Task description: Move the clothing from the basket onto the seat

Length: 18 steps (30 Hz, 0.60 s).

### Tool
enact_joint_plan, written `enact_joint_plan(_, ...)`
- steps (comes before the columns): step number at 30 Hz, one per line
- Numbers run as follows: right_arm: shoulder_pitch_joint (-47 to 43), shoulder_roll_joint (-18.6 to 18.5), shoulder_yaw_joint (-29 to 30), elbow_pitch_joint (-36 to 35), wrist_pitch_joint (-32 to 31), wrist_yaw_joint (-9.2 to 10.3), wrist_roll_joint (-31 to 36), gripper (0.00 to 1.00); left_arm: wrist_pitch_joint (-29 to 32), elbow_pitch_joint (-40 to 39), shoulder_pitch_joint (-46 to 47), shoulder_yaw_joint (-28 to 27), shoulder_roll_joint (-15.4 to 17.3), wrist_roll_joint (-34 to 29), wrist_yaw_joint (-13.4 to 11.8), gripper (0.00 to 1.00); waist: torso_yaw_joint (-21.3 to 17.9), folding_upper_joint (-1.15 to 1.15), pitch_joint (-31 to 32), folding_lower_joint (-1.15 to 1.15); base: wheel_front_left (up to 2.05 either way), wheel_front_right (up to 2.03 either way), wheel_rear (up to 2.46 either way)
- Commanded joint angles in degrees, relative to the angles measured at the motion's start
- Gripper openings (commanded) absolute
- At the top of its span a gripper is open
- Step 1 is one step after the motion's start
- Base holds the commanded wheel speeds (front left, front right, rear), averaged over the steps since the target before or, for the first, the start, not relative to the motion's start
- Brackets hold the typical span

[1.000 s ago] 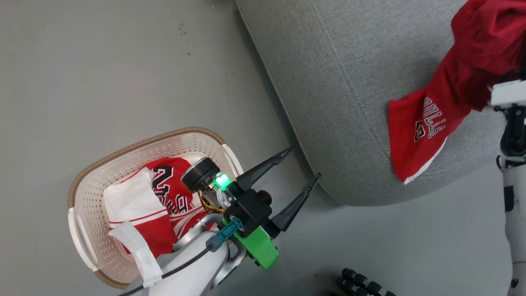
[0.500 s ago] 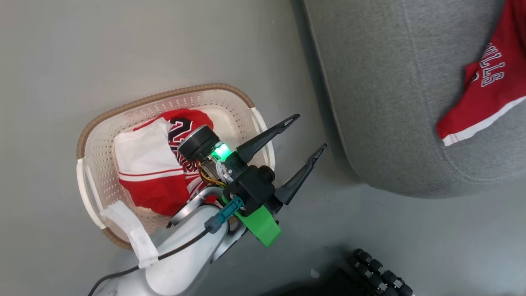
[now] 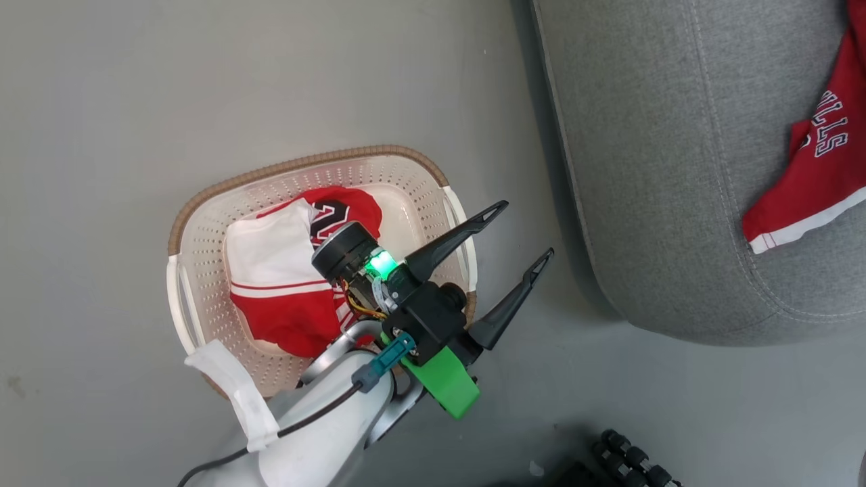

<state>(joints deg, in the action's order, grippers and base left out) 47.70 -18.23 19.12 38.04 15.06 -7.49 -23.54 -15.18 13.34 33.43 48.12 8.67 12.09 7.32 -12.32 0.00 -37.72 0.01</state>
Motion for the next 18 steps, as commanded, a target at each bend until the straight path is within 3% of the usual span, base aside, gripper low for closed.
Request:
enact_joint_plan(1,-3.21,1.01,-0.47,-1.91,0.18,0.00,0.82,1.00,0.04,0.09,-1.33,-0.65,-0.31,0.28,0.25,1.00,0.77,0.00,4.70,-0.01,0.00,0.00,0.00)
enact_joint_plan(7,-15.34,4.86,-6.64,-12.20,0.17,0.00,0.29,1.00,0.05,0.80,-5.88,-4.08,-2.25,0.66,-0.46,1.00,2.06,0.00,11.82,-0.01,0.00,0.00,0.00)
enact_joint_plan(11,-22.07,6.69,-11.46,-18.45,0.18,0.00,0.61,1.00,0.04,0.65,-10.18,-8.93,-3.89,1.18,-4.39,1.00,3.02,0.00,16.45,-0.01,0.00,0.00,0.00)
enact_joint_plan(18,-31.28,8.49,-17.95,-25.47,0.17,0.00,1.43,1.00,0.05,-2.24,-18.00,-17.91,-5.47,4.09,-9.12,1.00,5.56,0.00,24.58,-0.01,0.00,0.00,0.00)
